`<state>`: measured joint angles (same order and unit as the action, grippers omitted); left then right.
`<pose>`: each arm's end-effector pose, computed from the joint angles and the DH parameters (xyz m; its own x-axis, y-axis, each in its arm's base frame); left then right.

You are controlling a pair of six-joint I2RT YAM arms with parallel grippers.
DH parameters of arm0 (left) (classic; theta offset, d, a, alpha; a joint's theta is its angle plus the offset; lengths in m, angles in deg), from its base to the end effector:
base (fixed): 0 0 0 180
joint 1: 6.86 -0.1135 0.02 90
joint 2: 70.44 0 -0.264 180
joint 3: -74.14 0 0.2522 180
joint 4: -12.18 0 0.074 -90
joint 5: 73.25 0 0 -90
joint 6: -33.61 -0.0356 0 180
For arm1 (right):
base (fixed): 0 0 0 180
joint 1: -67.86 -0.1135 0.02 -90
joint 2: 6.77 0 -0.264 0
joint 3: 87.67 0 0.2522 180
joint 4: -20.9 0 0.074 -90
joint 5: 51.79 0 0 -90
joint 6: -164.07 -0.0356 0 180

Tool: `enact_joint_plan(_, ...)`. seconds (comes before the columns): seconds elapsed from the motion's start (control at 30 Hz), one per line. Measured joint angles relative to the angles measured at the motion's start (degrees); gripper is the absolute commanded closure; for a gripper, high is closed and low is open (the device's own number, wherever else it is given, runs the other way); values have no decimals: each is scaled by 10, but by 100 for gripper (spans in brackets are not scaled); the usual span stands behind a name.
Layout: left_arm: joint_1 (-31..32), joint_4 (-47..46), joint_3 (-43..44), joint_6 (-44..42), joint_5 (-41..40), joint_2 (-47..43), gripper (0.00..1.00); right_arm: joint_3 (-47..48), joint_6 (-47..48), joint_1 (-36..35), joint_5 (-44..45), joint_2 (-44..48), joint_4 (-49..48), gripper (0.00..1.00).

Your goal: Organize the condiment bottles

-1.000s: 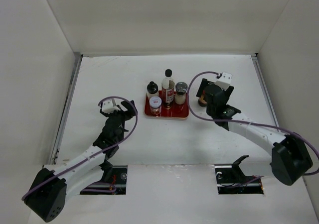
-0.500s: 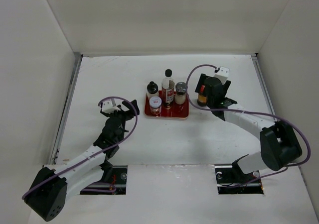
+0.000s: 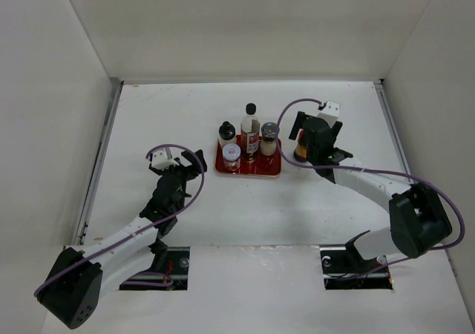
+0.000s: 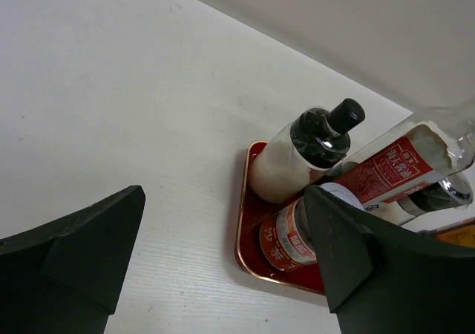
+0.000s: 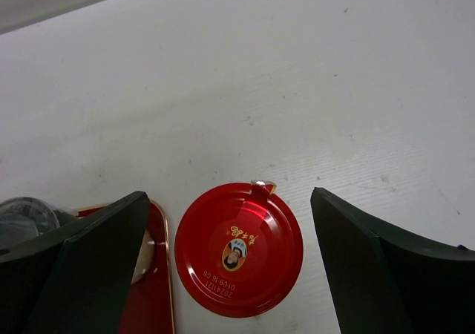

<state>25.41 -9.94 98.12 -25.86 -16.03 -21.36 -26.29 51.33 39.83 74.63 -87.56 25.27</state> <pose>0.1619 -0.0794 0.2006 -0.0337 -0.4839 -0.8745 -0.0295 0.8751 -0.4831 0.2832 0.1268 0.2489 -0.2891 0.1985 -0.9365 0.2311 0.9638 0.1329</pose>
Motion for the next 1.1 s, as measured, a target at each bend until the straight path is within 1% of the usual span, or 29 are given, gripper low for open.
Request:
enact_joint_plan(0.2, 0, -8, 0, 0, 0, 6, 10, -7, -1, -2, -5, -3, 4, 1)
enact_joint_plan(0.37, 0, -9, 0, 0, 0, 8, 9, -7, -3, -2, -9, -13, 4, 25)
enact_joint_plan(0.43, 0, -10, 0, 0, 0, 11, 7, -7, -4, -2, -10, -16, 4, 28)
enact_joint_plan(0.5, 0, -10, 0, 0, 0, 14, 3, -6, -5, -2, -9, -19, 3, 26)
enact_joint_plan(0.53, 0, -10, 0, 0, 0, 15, 2, -5, -5, -2, -10, -20, 2, 22)
enact_joint_plan(0.6, 0, -11, 0, 1, 0, 15, 1, -5, -8, -2, -11, -22, 2, 11)
enact_joint_plan(0.63, 0, -12, 0, 1, 0, 15, 1, -5, -9, -2, -12, -24, 5, 9)
enact_joint_plan(0.7, -1, -12, 0, 1, 0, 15, 0, -5, -10, -2, -14, -28, 9, 10)
enact_joint_plan(0.73, -1, -12, 0, 1, 0, 15, 0, -5, -10, -2, -15, -30, 13, 13)
enact_joint_plan(0.8, -1, -12, 0, 2, 0, 15, 0, -8, -10, -2, -17, -31, 15, 23)
enact_joint_plan(0.83, 0, -12, 0, 1, 0, 15, 0, -9, -12, -2, -17, -31, 17, 33)
enact_joint_plan(0.9, 0, -12, 0, 2, 0, 16, 0, -10, -12, -2, -16, -29, 16, 46)
enact_joint_plan(0.93, -1, -12, 0, 1, 0, 17, 0, -12, -12, -2, -18, -25, 18, 50)
enact_joint_plan(1.0, -1, -11, 0, 2, -1, 19, 0, -21, -14, -4, -17, -12, 21, 53)
enact_joint_plan(1.1, 0, -12, 0, 2, -10, 19, 0, -41, -14, -15, -14, 28, 41, 53)
